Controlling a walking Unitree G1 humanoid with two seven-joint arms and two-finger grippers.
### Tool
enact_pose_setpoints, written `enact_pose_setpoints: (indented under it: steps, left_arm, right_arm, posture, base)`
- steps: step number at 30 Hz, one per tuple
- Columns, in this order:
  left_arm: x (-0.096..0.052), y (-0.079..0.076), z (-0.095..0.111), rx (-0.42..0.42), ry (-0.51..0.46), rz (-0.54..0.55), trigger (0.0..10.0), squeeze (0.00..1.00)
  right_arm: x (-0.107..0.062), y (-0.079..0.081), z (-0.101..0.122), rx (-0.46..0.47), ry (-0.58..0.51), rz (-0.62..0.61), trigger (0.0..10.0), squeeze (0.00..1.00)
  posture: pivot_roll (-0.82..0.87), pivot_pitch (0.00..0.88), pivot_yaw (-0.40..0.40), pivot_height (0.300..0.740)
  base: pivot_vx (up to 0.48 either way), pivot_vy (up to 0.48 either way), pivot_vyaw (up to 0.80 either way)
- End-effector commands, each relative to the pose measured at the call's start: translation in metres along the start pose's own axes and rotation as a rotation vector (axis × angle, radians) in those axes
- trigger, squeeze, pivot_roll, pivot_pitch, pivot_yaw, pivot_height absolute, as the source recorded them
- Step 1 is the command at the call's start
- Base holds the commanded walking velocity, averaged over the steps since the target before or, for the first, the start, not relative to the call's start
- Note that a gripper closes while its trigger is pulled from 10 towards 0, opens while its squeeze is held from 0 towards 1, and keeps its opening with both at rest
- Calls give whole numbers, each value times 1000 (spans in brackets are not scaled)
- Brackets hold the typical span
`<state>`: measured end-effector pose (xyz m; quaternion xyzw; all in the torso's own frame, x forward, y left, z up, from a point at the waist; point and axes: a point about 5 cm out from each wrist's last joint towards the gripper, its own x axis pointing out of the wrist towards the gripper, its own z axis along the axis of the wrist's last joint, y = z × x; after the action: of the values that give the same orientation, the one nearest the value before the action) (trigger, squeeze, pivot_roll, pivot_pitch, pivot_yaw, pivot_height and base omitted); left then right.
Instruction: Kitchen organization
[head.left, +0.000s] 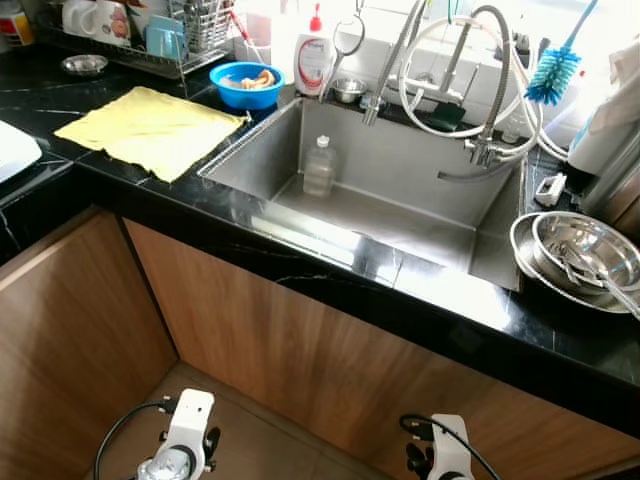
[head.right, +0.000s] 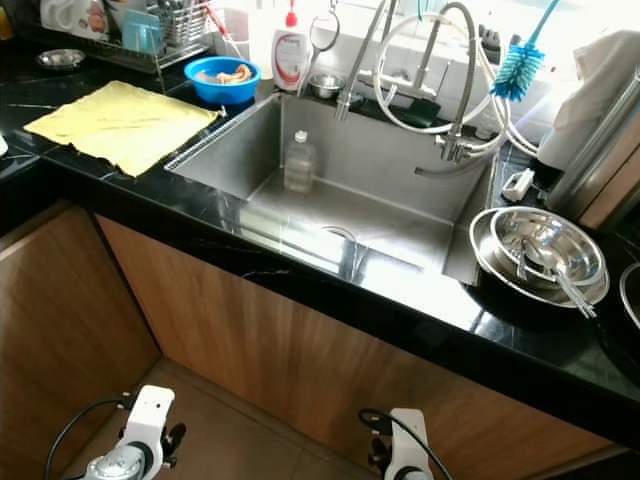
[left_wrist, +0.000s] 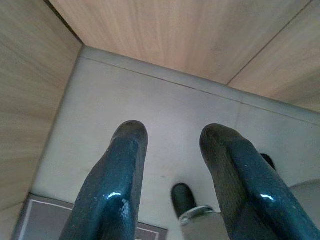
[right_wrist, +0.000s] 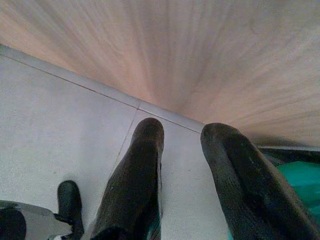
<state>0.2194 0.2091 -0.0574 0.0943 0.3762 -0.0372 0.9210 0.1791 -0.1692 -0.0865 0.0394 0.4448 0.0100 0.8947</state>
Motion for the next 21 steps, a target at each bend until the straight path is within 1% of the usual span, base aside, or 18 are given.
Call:
enact_pose_setpoints:
  steps: [1,2,5,14,18,21]
  left_arm:
    - [1,5,6,34,-8,-2,10000,0]
    - [1,8,9,47,-13,1,10000,0]
    - [1,12,10,56,-13,4,10000,0]
    - [1,19,15,86,-15,2,10000,0]
    - [1,19,14,90,-14,-2,10000,0]
    - [2,14,14,80,-12,-8,10000,0]
  right_arm:
    - [1,2,4,2,-5,-2,10000,0]
    - [2,5,5,16,-8,-3,10000,0]
    - [2,8,5,29,-10,-2,10000,0]
    - [4,19,5,65,-15,2,10000,0]
    - [4,20,5,64,-15,4,10000,0]
    - [3,18,3,60,-13,0,10000,0]
  posture:
    - [173,0,-37,736]
    - [175,0,-26,736]
    - [167,0,-8,736]
    - [160,0,33,736]
    - [147,0,30,736]
    - [130,0,26,736]
  base:
    - [0,0,-638]
    - [0,0,-638]
    - [0,0,-638]
    - [0,0,-640]
    - [0,0,-638]
    - [0,0,-638]
